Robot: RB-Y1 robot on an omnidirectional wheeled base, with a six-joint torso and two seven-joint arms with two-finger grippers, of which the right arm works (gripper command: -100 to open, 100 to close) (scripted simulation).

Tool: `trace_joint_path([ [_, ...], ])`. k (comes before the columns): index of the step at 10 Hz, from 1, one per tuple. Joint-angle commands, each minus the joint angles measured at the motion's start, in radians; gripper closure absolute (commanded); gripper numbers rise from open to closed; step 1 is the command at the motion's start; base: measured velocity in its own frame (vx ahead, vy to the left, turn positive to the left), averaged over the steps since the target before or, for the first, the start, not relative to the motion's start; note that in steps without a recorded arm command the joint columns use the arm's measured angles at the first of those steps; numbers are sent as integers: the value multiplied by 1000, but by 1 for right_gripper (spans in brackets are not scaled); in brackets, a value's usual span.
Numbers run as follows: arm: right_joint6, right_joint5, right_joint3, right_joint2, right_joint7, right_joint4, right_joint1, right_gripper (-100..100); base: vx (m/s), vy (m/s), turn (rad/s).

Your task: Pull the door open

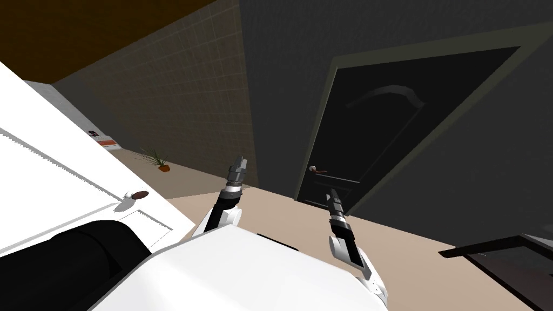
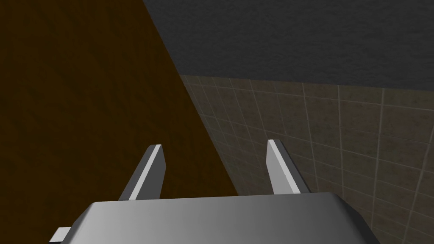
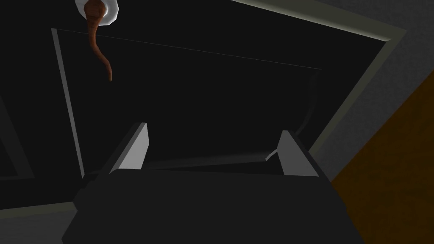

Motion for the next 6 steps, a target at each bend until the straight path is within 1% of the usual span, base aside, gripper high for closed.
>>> trace_joint_path([
  [1, -9, -10, -8, -10, -3, 50, -23, -100, 64, -48, 192],
  [2, -15, -16, -14, -18, -6, 84, -38, -100, 83, -56, 151],
  [3, -15, -16, -14, -18, -6, 102, -38, -100, 63, -33, 47],
  [4, -21, -23, -19, -26, -9, 137, -54, -100, 53, -25, 88],
  [5, -21, -23, -19, -26, -9, 142, -54, -100, 39, -24, 58],
  [6, -27, -29, -25, -33, -11, 182, -69, -100, 39, -19, 109],
])
